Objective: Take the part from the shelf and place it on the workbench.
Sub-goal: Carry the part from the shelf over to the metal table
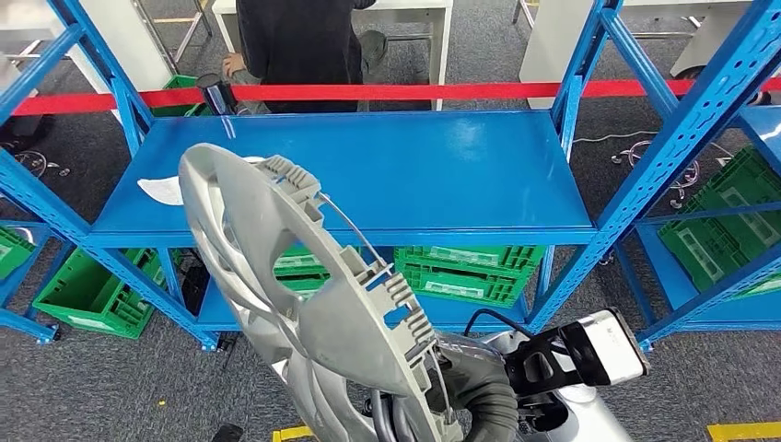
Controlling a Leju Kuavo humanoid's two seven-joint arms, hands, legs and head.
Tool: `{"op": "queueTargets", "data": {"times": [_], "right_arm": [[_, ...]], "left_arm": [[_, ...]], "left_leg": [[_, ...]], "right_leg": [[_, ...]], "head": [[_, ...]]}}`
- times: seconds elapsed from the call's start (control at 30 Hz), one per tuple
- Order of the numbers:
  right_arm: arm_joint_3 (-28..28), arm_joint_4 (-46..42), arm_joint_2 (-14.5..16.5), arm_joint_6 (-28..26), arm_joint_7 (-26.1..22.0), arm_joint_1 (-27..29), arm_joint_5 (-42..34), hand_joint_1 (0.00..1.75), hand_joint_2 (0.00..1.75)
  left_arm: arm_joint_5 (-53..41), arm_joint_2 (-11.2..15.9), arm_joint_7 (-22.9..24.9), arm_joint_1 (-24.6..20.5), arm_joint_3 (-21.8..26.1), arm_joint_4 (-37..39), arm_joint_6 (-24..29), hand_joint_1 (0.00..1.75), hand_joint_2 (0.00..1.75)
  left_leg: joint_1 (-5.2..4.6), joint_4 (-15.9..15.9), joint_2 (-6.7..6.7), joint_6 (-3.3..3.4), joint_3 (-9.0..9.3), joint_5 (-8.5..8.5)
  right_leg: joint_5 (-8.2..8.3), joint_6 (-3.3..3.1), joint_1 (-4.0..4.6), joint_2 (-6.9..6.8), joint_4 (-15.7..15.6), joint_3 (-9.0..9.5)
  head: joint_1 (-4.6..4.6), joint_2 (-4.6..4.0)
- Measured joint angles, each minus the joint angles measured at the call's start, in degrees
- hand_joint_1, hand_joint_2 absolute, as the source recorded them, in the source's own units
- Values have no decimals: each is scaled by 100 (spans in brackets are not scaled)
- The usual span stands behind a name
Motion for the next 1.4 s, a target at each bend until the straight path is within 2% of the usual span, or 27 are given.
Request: {"op": "queueTargets", "data": {"times": [0.07,0.1,0.2,0.23,0.3,0.37,0.4,0.47,0.53,0.6,0.7,0.73,0.77,0.8,0.87,0.93,1.0,1.07,1.1,1.13,1.2,1.23,1.27,1.3,1.33,1.37,1.4], "right_arm": [[-6,-10,2,5,-9,-6,15,175,175],[-16,-13,-7,14,-21,-23,22,175,175],[-66,9,-44,67,-68,-83,26,175,175],[-77,21,-52,84,-76,-90,25,175,175],[-81,42,-64,101,-79,-106,21,175,175],[-77,51,-68,101,-71,-151,7,175,175],[-70,52,-63,99,-61,-182,-5,175,175],[-54,55,-51,77,-38,-231,-58,175,175],[-36,64,-49,32,-11,-252,-141,175,175],[-15,76,-56,-1,19,-267,-224,175,175],[13,89,-70,-10,44,-269,-298,175,175],[17,98,-82,-10,54,-264,-310,175,175],[21,111,-97,-8,69,-256,-319,175,175],[24,126,-115,-3,87,-245,-328,175,175],[33,151,-151,9,114,-217,-345,175,175],[41,164,-181,14,122,-184,-373,175,175],[45,173,-207,14,122,-147,-401,175,175],[46,179,-233,13,134,-106,-414,175,175],[46,179,-248,13,144,-86,-419,175,175],[44,179,-267,13,156,-69,-424,175,175],[43,179,-311,20,182,-38,-436,175,175],[43,181,-331,28,200,-25,-454,175,175],[45,187,-346,36,229,-19,-490,175,175],[51,199,-352,38,269,-27,-550,175,175],[62,214,-350,30,319,-53,-628,175,175],[77,231,-336,9,373,-93,-710,175,175],[93,248,-309,-17,421,-142,-781,175,175]], "left_arm": [[-2,19,4,-5,-2,-3,2,0,175],[-3,22,6,-13,-2,-10,4,0,175],[-3,29,-2,-32,-2,-38,15,0,175],[-2,34,-10,-32,-2,-44,17,0,175],[-2,43,-32,-31,-2,-62,17,0,175],[-3,59,-52,-32,-1,-90,17,0,175],[-9,71,-63,-32,-1,-106,17,0,175],[-50,111,-86,-29,-1,-134,10,0,175],[-136,145,-87,-19,-10,-163,-13,0,175],[-227,162,-57,-7,-48,-185,-54,0,175],[-324,160,0,-3,-114,-219,-112,0,175],[-341,155,13,-5,-130,-228,-121,0,175],[-357,146,25,-6,-145,-233,-122,0,175],[-373,134,33,-6,-163,-234,-119,0,175],[-413,113,45,-6,-196,-234,-99,0,175],[-446,95,45,-6,-229,-233,-68,0,175],[-460,66,44,8,-250,-231,-35,0,175],[-463,28,44,30,-269,-225,-18,0,175],[-466,6,45,35,-280,-221,-15,0,175],[-464,-22,44,39,-292,-218,-15,0,175],[-440,-78,35,49,-305,-208,-16,0,175],[-407,-101,24,57,-308,-202,-16,0,175],[-351,-117,6,65,-308,-196,-12,0,175],[-275,-130,-14,69,-298,-193,-6,0,175],[-190,-137,-34,71,-279,-191,5,0,175],[-109,-139,-52,69,-254,-190,21,0,175],[-47,-130,-68,68,-224,-190,36,0,175]], "left_leg": [[-4,-97,29,85,-49,168],[8,-154,47,121,-93,269],[24,-198,83,147,-340,517],[24,-186,90,135,-443,586],[38,-130,100,99,-661,713],[64,1,104,38,-884,796],[65,91,102,4,-990,822],[57,216,96,-68,-1133,888],[74,234,89,-125,-1196,982],[106,343,81,-175,-1272,823],[120,1237,65,-261,-1494,-35],[120,1595,60,-271,-1542,-219],[120,1837,57,-266,-1530,-276],[117,1881,54,-244,-1420,-210],[92,1358,36,-134,-893,32],[45,529,21,-1,-274,1],[-17,138,20,72,-46,-86],[-54,31,35,145,-96,70],[-48,-36,45,190,-138,170],[-33,-98,56,221,-200,280],[-11,-132,69,229,-377,467],[-8,-122,75,210,-480,552],[-2,-105,81,188,-591,634],[9,-77,87,159,-703,708],[27,-33,94,124,-825,771],[45,35,100,83,-945,820],[53,120,103,42,-1066,856]], "right_leg": [[19,51,0,4,10,-55],[-92,39,14,8,111,-125],[-799,-37,12,9,1071,-465],[-939,-10,1,9,1438,-533],[-856,141,-34,7,1685,-410],[-655,278,-83,5,1129,85],[-685,281,-83,10,706,387],[-849,200,-65,12,174,699],[-841,83,-51,5,129,645],[-726,-34,-65,-5,132,547],[-511,-121,-51,-11,136,338],[-442,-125,-38,-10,140,252],[-376,-124,-23,-10,142,169],[-313,-121,-7,-9,144,88],[-191,-116,20,-4,143,-45],[-84,-80,28,-3,134,-116],[19,5,-8,-14,104,-129],[93,69,-31,-19,65,-143],[16,57,-23,-13,122,-184],[-160,23,-12,-7,264,-247],[-711,-43,-22,1,894,-427],[-905,-23,-37,2,1265,-489],[-977,39,-55,2,1564,-505],[-920,130,-75,2,1708,-442],[-786,231,-98,2,1650,-286],[-666,314,-126,1,1391,-34],[-669,361,-137,3,1008,278]], "head": [[-1,0],[5,0],[14,0],[13,0],[13,0],[13,0],[14,0],[8,0],[1,0],[-2,0],[-3,0],[-4,0],[-5,0],[-5,0],[-7,0],[-2,0],[-2,0],[-6,0],[-3,0],[-1,0],[5,0],[5,0],[5,0],[4,0],[4,0],[5,0],[9,0]]}}
